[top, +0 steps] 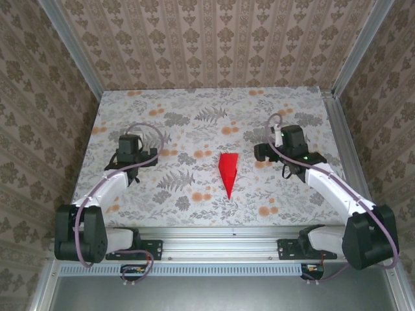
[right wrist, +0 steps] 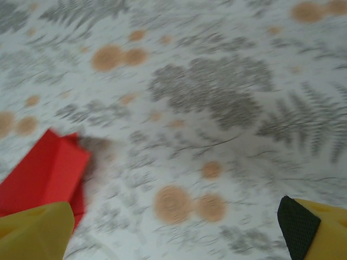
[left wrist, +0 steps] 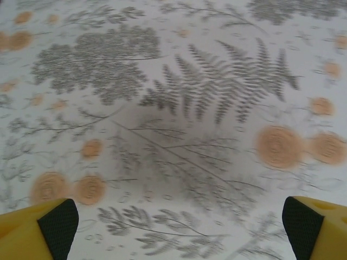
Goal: Fold a paper plane with a square sheet of paper (pick it up from the middle)
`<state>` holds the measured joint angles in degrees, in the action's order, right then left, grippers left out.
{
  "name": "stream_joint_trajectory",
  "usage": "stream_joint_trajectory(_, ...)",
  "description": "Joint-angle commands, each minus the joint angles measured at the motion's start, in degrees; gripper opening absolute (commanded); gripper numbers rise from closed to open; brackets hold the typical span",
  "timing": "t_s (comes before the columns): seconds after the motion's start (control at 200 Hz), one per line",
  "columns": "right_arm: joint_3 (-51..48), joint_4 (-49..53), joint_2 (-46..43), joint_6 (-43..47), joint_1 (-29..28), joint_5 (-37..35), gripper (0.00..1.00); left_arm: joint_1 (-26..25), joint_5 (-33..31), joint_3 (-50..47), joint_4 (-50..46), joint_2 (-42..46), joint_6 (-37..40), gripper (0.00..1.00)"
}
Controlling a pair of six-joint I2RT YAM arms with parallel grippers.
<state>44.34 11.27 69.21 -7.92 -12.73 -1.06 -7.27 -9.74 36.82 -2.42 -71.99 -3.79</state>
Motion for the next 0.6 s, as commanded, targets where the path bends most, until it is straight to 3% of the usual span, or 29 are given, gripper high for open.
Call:
stream_joint_trajectory(0.0, -4.51, -12.38, -0.95, 2.28, 3.84, -5.34, 1.0, 1.41, -1.61, -2.1, 9.71, -2.29, 3.69, 1.0)
stream_joint_trajectory(0.285, -11.59, -30.26, 4.47, 2.66, 11.27, -4.5, 1.0, 2.61, 0.15, -4.15, 25.82, -10.47, 7.37, 1.0)
stream_joint_trajectory(0.59, -11.51, -35.98, 10.07, 1.88, 13.19, -1.8, 1.0, 4.06, 4.39, -2.41, 25.93, -12.41, 7.48, 1.0)
